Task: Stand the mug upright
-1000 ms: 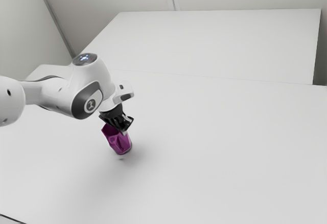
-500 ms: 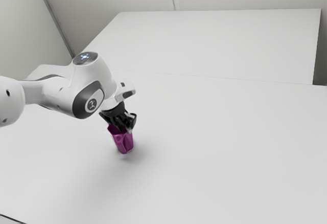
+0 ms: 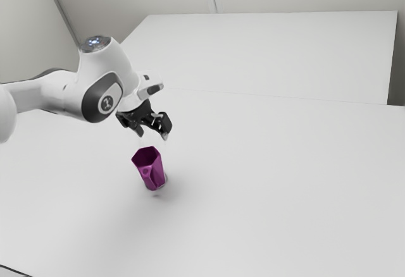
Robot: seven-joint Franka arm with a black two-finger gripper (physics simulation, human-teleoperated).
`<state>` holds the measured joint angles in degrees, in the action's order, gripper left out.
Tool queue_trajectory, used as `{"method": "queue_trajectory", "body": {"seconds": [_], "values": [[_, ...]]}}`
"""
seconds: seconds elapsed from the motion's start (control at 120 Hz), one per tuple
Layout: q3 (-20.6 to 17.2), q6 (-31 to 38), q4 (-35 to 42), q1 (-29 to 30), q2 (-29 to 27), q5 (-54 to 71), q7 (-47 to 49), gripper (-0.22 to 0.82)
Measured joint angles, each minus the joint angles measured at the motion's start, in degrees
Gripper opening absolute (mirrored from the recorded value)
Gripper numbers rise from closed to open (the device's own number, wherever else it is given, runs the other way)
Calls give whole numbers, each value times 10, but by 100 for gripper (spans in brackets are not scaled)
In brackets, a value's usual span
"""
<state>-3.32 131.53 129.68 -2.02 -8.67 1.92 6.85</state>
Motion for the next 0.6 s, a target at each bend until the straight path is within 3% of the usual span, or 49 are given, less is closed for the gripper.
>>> {"method": "queue_trajectory", "body": {"seconds": [0.6], "values": [[-1, -280, -276, -1, 60, -19, 4, 57]]}}
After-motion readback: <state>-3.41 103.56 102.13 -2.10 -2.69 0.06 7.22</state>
